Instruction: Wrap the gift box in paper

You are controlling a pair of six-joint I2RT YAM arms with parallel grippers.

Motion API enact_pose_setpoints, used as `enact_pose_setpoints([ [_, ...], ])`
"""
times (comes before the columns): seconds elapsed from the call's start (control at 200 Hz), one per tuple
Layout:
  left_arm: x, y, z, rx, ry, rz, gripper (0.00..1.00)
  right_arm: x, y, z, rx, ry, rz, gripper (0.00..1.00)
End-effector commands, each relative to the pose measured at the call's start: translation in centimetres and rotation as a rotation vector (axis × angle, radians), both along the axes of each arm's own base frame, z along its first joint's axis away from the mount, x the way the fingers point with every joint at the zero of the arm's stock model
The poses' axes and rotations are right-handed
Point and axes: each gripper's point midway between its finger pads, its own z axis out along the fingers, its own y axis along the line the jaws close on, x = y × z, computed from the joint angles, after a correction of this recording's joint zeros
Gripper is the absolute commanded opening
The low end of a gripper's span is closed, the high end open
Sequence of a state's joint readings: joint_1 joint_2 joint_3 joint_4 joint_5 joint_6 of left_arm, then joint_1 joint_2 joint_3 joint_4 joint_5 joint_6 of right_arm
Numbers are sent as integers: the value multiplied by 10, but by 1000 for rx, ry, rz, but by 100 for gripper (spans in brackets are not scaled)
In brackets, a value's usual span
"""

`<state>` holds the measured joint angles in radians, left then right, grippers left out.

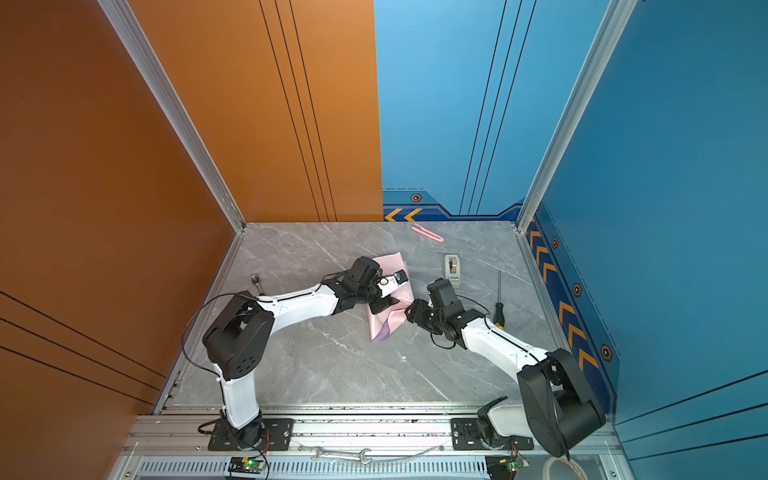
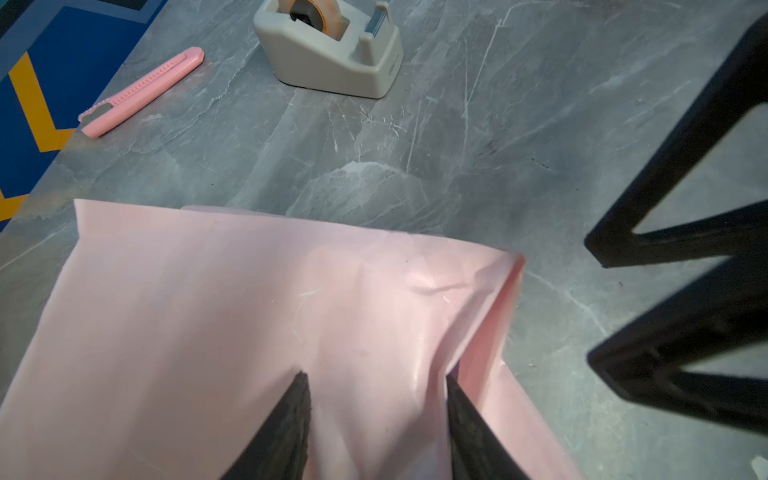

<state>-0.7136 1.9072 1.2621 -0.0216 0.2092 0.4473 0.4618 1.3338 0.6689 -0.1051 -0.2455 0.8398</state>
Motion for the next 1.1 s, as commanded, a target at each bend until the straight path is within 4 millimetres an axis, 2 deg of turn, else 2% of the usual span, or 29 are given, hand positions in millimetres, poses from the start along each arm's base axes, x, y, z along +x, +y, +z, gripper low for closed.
enact_pose_setpoints([
  [0.0, -21, 6, -27, 25, 115, -21, 50, -9, 0, -6, 0, 20, -5, 60],
  [0.195, -21, 6, -26, 21, 115, -21, 49, 11, 4, 3, 78, -22, -44, 58],
  [0.36, -21, 6, -26, 22, 111, -19, 49, 20, 6, 5, -35, -23, -16, 63],
  [0.451, -20, 7, -25, 19, 108, -14, 49, 16, 4, -2, -123, -7, 2, 66],
  [0.576, -20, 7, -25, 15, 113, -16, 49, 17, -1, -11, -161, 11, -29, 68],
  [0.831, -20, 5, -24, 6, 112, -18, 49, 33, -6, -17, -152, 14, -59, 65],
  [0.926, -19, 6, -24, 6, 112, -16, 50, 34, -12, -20, -186, 29, -52, 63],
  [1.091, -19, 6, -24, 9, 111, -15, 49, 27, -33, -27, -281, 76, -64, 60],
])
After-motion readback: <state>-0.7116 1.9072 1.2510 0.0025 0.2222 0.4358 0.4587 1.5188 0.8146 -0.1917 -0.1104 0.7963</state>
